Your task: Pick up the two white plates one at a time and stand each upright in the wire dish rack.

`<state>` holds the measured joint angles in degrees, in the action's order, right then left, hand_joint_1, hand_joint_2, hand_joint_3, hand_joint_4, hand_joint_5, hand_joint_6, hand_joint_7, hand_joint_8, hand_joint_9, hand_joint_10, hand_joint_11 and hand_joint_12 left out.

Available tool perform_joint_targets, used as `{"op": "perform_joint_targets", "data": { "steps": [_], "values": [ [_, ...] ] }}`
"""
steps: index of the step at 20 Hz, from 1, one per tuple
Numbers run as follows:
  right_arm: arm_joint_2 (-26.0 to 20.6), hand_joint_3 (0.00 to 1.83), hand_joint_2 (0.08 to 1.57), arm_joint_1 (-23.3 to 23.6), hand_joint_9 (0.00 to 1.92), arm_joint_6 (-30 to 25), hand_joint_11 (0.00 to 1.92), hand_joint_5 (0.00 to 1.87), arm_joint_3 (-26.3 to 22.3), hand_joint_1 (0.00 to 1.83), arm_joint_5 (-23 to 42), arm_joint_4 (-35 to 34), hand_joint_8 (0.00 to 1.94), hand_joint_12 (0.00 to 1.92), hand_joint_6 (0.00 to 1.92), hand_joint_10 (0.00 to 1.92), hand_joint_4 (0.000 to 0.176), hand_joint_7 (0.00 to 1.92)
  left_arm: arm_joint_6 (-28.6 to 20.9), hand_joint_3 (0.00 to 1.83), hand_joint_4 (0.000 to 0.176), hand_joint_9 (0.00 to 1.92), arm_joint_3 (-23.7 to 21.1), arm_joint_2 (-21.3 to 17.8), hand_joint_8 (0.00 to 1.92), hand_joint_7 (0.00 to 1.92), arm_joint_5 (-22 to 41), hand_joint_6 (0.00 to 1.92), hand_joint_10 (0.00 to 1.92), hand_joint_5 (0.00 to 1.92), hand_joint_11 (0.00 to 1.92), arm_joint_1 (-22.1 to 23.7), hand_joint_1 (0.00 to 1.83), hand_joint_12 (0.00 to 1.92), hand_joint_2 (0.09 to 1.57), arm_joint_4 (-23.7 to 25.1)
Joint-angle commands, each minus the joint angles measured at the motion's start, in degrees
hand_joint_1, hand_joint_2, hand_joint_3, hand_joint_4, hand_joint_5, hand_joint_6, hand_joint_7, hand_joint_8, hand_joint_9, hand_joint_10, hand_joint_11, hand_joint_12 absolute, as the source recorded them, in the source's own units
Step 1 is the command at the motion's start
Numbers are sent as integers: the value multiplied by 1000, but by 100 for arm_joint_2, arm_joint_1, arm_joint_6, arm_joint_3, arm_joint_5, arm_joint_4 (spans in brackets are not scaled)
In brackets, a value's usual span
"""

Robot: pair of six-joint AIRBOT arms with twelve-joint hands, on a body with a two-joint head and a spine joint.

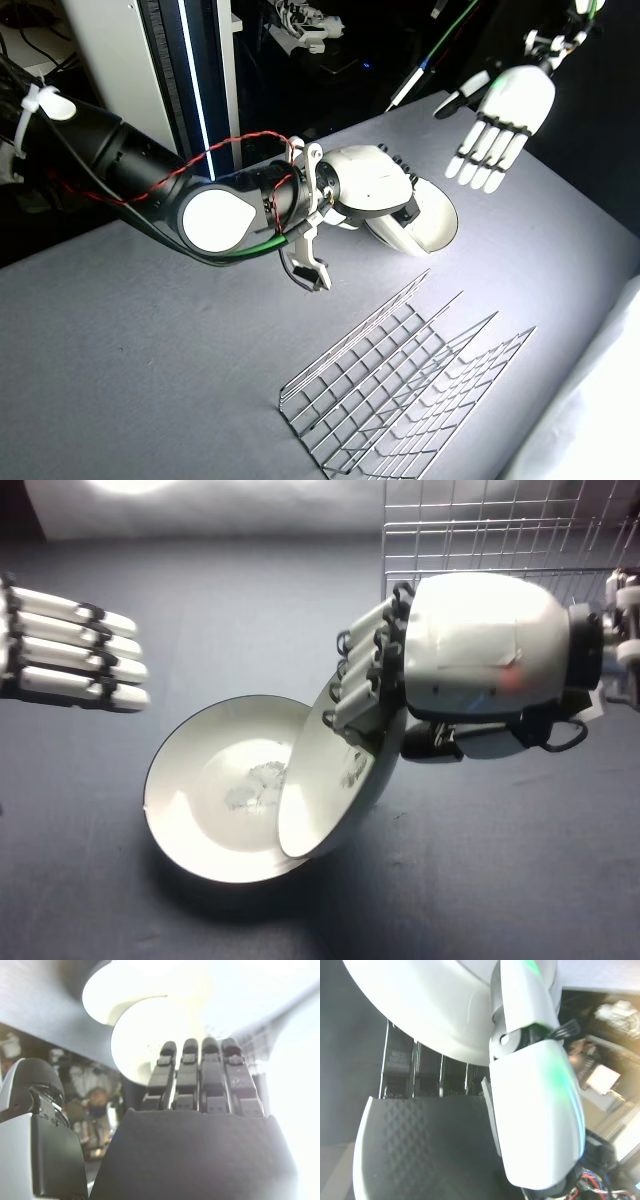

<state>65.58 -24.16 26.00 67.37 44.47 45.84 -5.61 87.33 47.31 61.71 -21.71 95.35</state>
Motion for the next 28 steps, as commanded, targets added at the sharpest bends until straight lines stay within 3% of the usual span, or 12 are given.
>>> {"op": "perform_joint_targets", "data": {
  "steps": [1, 5, 10, 16, 28],
  "values": [
    [-100, 1, 1141, 123, 891, 1, 771, 858, -116, 1367, 536, -473, 1070, 1350, 1193, 1210, 0, 900, -67, 4, 0, 2, -17, -113, 2, 10, 191, 2, 0, 11, 23, 52, 0, 14, 1054, -483],
    [-353, 1, 1145, 232, 864, -34, 733, 859, -379, 1366, 456, -676, 1083, 1382, 1185, 1239, 0, 905, -170, 0, 0, 0, -17, -336, 0, 0, 260, 0, 0, 0, 5, 132, 0, 8, 1044, -775],
    [-699, 0, 1144, 392, 839, -132, 705, 876, -744, 1366, 206, -1150, 1068, 1392, 1153, 1256, 0, 927, -254, 2, 0, 0, -258, -435, 0, 1, 268, 0, 0, 0, 7, 411, 0, 11, 1052, -767],
    [-797, 0, 1145, 618, 833, -254, 701, 877, -844, 1365, 66, -1338, 1065, 1395, 1167, 1257, 0, 924, -254, 5, 0, 0, -230, -391, 0, 1, 286, 0, 0, 0, 10, 476, 0, 12, 1059, -653],
    [-1055, 0, 1144, 1272, 847, -338, 689, 875, -1320, 1366, -630, -3082, 1068, 1415, 1153, 1266, 0, 914, -313, 3, 0, 0, -45, -307, 0, 0, 312, 0, 0, 0, 8, 530, 0, 17, 1062, -652]
  ]
}}
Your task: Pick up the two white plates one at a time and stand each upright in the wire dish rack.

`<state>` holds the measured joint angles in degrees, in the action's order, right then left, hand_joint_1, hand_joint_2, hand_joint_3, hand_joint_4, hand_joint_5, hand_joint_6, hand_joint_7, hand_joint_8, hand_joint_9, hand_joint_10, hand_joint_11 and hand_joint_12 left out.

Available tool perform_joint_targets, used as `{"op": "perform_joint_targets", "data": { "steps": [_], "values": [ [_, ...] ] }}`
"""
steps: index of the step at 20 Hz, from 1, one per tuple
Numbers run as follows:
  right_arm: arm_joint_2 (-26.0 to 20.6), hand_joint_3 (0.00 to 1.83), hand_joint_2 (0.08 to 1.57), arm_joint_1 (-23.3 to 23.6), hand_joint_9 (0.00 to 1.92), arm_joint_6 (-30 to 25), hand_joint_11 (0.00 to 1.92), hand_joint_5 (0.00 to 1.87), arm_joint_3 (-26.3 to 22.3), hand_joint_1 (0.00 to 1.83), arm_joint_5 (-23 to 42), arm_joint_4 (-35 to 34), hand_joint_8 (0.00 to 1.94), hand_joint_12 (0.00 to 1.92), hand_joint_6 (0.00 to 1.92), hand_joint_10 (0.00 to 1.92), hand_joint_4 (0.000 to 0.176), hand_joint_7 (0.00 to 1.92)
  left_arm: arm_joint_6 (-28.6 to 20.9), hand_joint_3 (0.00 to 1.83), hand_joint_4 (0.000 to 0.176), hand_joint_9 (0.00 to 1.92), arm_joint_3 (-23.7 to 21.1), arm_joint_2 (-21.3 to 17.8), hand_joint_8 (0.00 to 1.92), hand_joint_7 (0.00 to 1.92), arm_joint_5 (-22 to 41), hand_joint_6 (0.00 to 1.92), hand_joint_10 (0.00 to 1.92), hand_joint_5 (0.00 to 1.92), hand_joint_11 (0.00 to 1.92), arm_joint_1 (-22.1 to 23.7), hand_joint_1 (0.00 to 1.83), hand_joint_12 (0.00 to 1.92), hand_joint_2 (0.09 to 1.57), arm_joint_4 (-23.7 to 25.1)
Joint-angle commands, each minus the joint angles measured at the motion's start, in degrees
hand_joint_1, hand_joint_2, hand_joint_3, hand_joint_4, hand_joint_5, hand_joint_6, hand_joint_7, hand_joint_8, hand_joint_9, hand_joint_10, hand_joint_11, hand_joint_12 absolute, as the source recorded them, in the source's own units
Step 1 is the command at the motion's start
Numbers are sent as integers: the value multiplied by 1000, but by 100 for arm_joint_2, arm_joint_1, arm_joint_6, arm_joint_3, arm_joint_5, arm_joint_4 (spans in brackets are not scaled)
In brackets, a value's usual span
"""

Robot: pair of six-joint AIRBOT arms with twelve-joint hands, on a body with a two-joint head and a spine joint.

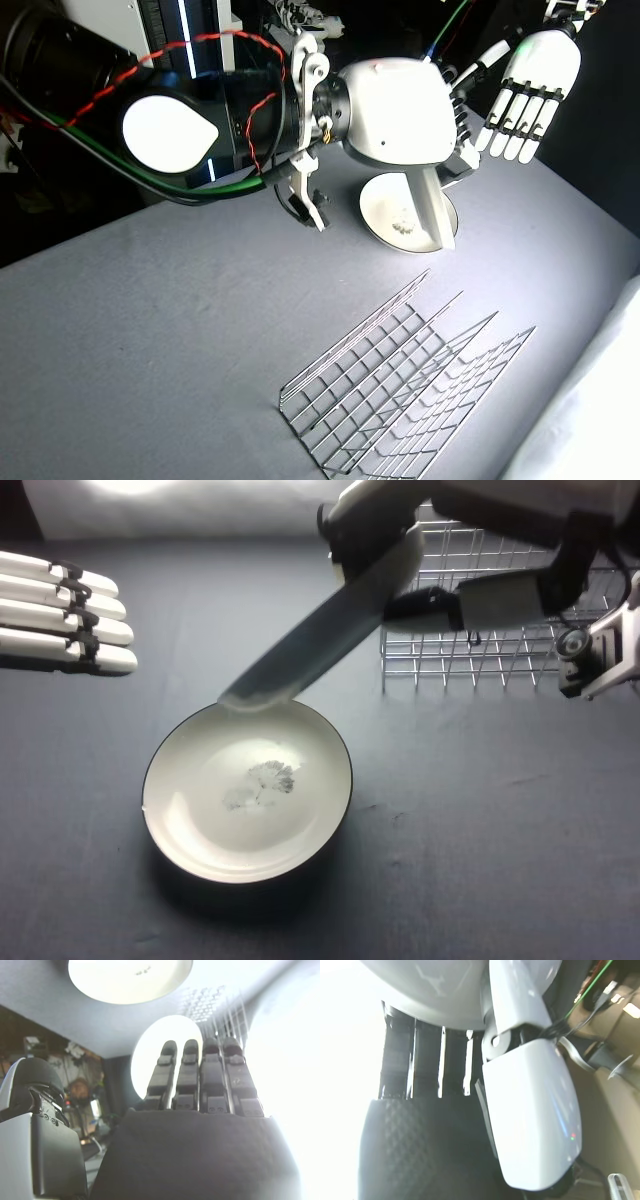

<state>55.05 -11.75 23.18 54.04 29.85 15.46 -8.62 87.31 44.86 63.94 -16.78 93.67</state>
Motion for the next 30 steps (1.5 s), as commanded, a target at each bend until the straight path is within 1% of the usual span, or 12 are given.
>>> {"op": "perform_joint_targets", "data": {
  "steps": [1, 7, 9, 11, 17, 21, 23, 24, 25, 26, 27, 30],
  "values": [
    [-54, 0, 1141, 184, 857, -59, 701, 879, -55, 1367, 552, -389, 1068, 1412, 1141, 1256, 0, 918, -12, 2, 0, 0, 58, -7, 0, 0, 89, 0, 0, 0, 18, 58, 0, 22, 1060, -484],
    [-83, 0, 1155, 398, 813, -67, 684, 857, -62, 1362, 96, -1251, 1106, 1435, 1176, 1294, 0, 908, -12, 0, 0, 0, 425, 187, 1, 6, 147, 0, 0, 0, 2, 66, 0, 18, 1050, -483],
    [-82, 0, 1151, 453, 840, -51, 691, 857, -51, 1364, -45, -1611, 1095, 1437, 1165, 1290, 0, 901, -12, 0, 0, 0, 423, 242, 0, 4, 147, 1, 0, 2, 5, 66, 0, 20, 1053, -483],
    [-80, 2, 1162, 526, 804, -8, 644, 839, -22, 1360, -187, -2035, 1132, 1469, 1193, 1326, 0, 885, -12, 1, 0, 0, 343, 246, 0, 0, 149, 0, 0, 0, 1, 66, 0, 7, 1057, -483],
    [-74, 0, 1149, 679, 837, 39, 681, 865, 303, 1364, -519, -3033, 1067, 1397, 1171, 1278, 0, 911, -10, 0, 0, 5, 339, 288, 6, 14, 171, 7, 2, 18, 19, 66, 0, 9, 1051, -482],
    [-72, 0, 1120, 800, 937, 67, 769, 906, 483, 1375, -828, -3219, 1032, 1341, 1052, 1185, 0, 939, -10, 6, 0, 19, 321, 297, 12, 36, 171, 10, 7, 32, 28, 66, 0, 14, 1068, -483],
    [-60, 1, 1123, 863, 934, 103, 766, 886, 528, 1374, -1027, -3225, 1044, 1315, 1078, 1179, 0, 935, -10, 6, 0, 5, 328, 297, 6, 27, 171, 5, 2, 24, 7, 66, 0, 5, 1069, -483],
    [-41, 2, 1135, 903, 888, 114, 724, 873, 558, 1370, -1113, -3227, 1051, 1324, 1130, 1223, 0, 923, -10, 0, 0, 0, 333, 297, 0, 5, 171, 0, 0, 4, 1, 66, 0, 0, 1056, -482],
    [-25, 4, 1135, 938, 876, 127, 725, 859, 587, 1460, -1220, -3227, 1013, 1601, 1116, 1141, 0, 918, -10, 0, 0, 0, 337, 297, 0, 0, 171, 0, 0, 0, 0, 66, 0, 0, 1050, -482],
    [-3, 3, 1147, 967, 849, 146, 673, 853, 619, 1383, -1249, -3227, 1059, 1439, 1168, 1250, 0, 903, -10, 0, 0, 0, 340, 298, 0, 0, 171, 0, 0, 0, 0, 66, 0, 0, 1057, -482],
    [23, 0, 1150, 1013, 828, 156, 665, 857, 663, 1367, -1285, -3227, 1056, 1377, 1179, 1278, 0, 915, -10, 2, 0, 0, 344, 301, 0, 0, 171, 0, 0, 0, 0, 69, 0, 0, 1062, -483],
    [55, 0, 1146, 1114, 833, 188, 686, 846, 745, 1365, -1363, -3226, 1025, 1337, 1198, 1259, 0, 945, -10, 3, 0, 0, 344, 303, 0, 0, 171, 0, 0, 0, 0, 91, 0, 0, 1063, -483]
  ]
}}
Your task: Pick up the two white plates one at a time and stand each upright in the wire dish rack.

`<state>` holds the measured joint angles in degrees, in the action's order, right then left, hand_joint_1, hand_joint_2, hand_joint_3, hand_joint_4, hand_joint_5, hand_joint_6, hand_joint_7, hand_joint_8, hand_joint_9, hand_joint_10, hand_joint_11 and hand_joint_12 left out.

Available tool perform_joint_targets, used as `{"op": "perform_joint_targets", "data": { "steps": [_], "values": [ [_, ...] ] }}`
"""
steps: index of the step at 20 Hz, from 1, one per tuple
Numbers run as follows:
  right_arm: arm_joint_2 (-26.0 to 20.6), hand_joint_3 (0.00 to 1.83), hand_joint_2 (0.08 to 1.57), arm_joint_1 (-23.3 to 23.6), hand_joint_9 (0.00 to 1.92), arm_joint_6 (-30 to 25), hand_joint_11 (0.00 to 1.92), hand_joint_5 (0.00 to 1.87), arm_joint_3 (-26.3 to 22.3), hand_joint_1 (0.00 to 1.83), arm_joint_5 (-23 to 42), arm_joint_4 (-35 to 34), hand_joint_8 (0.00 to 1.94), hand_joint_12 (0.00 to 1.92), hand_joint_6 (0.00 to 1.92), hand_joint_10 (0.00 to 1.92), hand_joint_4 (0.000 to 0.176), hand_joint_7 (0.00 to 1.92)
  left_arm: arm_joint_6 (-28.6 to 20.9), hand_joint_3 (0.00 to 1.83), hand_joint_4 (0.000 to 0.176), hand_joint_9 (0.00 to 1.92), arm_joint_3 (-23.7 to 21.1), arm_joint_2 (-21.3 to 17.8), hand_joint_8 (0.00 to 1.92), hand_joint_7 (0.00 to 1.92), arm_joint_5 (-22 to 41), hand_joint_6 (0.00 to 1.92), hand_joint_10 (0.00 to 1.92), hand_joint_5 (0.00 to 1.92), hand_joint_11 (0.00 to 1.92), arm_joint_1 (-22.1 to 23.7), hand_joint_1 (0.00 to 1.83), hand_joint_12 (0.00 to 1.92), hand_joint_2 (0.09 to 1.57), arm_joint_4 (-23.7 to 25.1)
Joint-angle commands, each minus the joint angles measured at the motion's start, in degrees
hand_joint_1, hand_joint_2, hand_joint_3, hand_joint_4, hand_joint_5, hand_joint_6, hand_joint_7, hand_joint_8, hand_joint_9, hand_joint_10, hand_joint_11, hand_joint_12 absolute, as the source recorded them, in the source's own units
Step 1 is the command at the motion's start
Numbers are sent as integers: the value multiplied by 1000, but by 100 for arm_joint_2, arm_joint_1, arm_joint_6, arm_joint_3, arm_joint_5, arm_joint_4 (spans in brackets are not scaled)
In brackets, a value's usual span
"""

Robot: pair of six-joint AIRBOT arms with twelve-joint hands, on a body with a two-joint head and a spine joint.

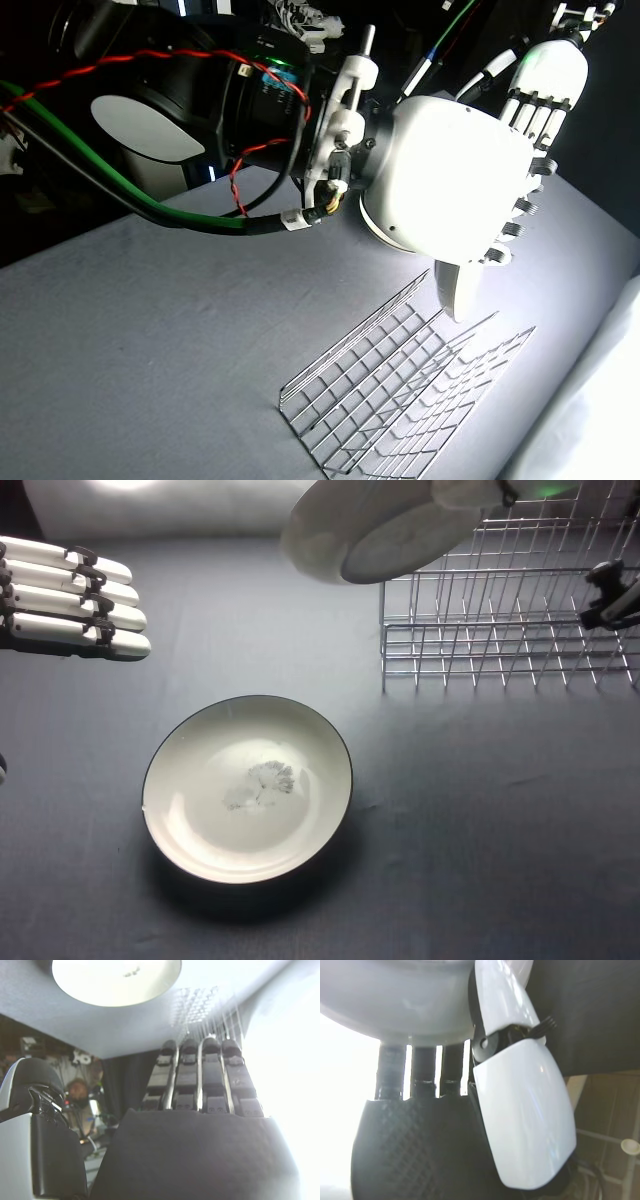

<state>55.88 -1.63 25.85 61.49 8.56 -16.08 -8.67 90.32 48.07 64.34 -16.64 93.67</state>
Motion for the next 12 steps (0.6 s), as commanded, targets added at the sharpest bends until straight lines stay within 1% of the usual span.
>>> {"op": "perform_joint_targets", "data": {
  "steps": [1, 4, 6, 9, 12],
  "values": [
    [-29, 0, 1141, 147, 846, -68, 689, 852, 16, 1367, 745, -71, 1004, 1334, 1186, 1244, 0, 959, -5, 5, 0, 0, 41, -18, 0, 0, 131, 0, 0, 0, 0, 80, 0, 0, 1068, -483],
    [-98, 1, 1157, 191, 829, -17, 680, 798, 20, 1362, 696, -64, 1057, 1335, 1253, 1265, 0, 931, -7, 0, 0, 0, 38, -18, 0, 0, 120, 0, 0, 0, 11, 78, 0, 5, 1054, -483],
    [-165, 0, 1149, 190, 843, -5, 688, 825, 30, 1364, 631, 59, 1031, 1322, 1223, 1247, 0, 941, -7, 0, 0, 0, 21, -18, 0, 0, 116, 0, 0, 0, 6, 80, 0, 3, 1057, -482],
    [-200, 0, 1149, 190, 885, 0, 700, 793, 110, 1366, 591, 59, 1035, 1327, 1233, 1240, 0, 927, -7, 0, 0, 17, 19, -19, 8, 19, 114, 4, 7, 10, 44, 80, 0, 20, 1055, -482],
    [-258, 0, 1141, 201, 846, 4, 677, 853, 151, 1367, 495, 59, 1019, 1279, 1182, 1227, 0, 955, -7, 0, 0, 0, 17, -19, 0, 0, 108, 0, 0, 0, 9, 80, 0, 5, 1056, -482]
  ]
}}
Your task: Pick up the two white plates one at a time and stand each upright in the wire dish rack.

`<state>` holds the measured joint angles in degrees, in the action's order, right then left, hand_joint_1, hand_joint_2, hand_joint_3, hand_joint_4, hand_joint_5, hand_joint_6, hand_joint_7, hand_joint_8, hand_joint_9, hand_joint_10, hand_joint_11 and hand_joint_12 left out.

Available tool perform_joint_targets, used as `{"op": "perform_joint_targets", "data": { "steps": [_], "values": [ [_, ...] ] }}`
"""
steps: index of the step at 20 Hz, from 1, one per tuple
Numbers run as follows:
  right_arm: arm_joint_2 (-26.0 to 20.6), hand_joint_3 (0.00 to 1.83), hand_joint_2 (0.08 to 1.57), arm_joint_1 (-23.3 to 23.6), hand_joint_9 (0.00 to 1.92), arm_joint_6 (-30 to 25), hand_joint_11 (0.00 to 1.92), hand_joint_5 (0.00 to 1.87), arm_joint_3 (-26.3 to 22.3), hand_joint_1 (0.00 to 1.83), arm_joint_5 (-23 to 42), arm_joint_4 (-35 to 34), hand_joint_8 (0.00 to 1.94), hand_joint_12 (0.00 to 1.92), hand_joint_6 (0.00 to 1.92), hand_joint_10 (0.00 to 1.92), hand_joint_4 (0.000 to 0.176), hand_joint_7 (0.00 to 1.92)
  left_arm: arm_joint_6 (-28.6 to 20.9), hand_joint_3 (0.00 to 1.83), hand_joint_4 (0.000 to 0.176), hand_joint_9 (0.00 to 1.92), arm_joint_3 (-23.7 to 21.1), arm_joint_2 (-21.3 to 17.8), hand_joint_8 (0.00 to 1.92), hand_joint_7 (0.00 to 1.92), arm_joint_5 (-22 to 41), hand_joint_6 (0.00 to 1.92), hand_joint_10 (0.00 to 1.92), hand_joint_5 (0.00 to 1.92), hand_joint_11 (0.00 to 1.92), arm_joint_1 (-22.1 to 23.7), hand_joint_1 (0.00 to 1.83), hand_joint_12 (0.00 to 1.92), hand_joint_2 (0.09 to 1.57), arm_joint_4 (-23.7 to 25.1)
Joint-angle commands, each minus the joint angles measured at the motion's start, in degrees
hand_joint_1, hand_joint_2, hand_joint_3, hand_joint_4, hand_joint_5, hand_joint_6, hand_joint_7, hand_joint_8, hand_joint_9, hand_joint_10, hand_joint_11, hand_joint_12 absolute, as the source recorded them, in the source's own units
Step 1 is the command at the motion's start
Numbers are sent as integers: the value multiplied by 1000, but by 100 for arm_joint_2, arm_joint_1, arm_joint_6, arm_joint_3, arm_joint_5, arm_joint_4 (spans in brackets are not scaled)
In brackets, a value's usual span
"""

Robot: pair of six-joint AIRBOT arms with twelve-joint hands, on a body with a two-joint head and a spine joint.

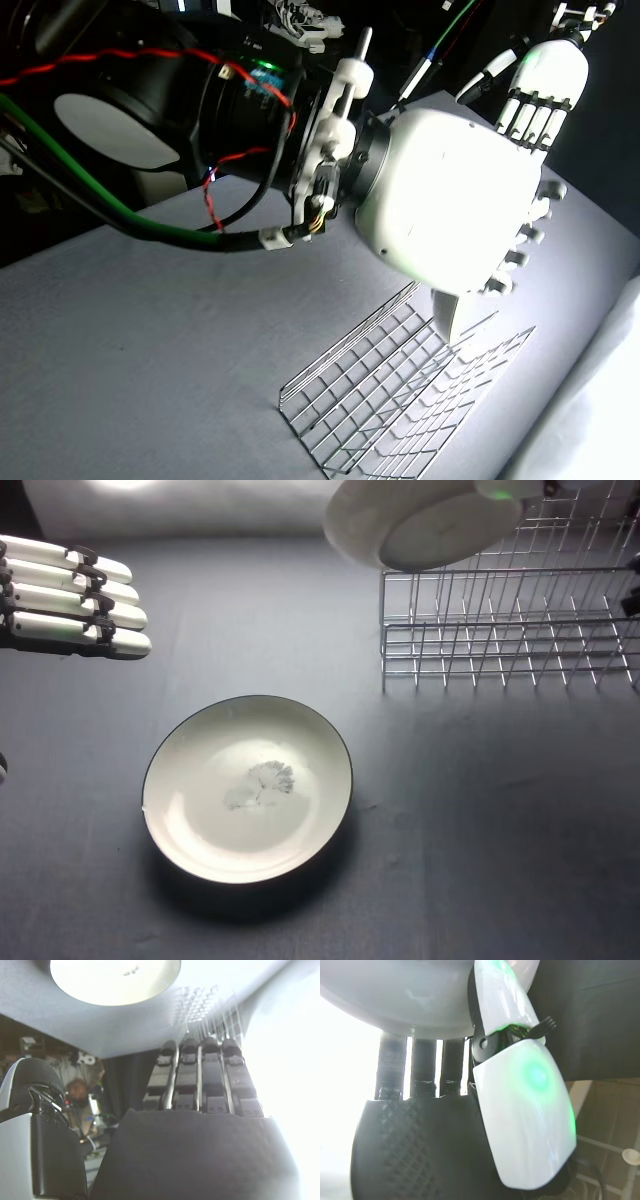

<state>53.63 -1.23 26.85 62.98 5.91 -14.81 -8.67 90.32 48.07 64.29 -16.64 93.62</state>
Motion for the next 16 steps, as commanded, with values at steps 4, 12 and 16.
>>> {"op": "perform_joint_targets", "data": {
  "steps": [4, 12, 16],
  "values": [
    [-228, 2, 1136, 129, 868, -86, 688, 860, 2, 1387, 678, -58, 1002, 1382, 1168, 1188, 0, 949, -7, 4, 0, 0, 15, -19, 0, 0, 108, 0, 0, 0, 3, 80, 0, 3, 1068, -478],
    [-559, 4, 1132, -33, 860, -79, 725, 869, 133, 1460, 513, 240, 978, 1589, 1114, 1127, 0, 945, -44, 0, 0, 0, -15, 9, 0, 0, 85, 0, 0, 0, 3, -101, 0, 2, 1060, -478],
    [-564, 1, 1141, -228, 855, -79, 704, 847, 443, 1463, 547, 354, 990, 1633, 1149, 1142, 0, 929, -24, 0, 0, 0, -72, 87, 0, 1, 23, 0, 0, 0, 29, -488, 0, 15, 1060, -562]
  ]
}}
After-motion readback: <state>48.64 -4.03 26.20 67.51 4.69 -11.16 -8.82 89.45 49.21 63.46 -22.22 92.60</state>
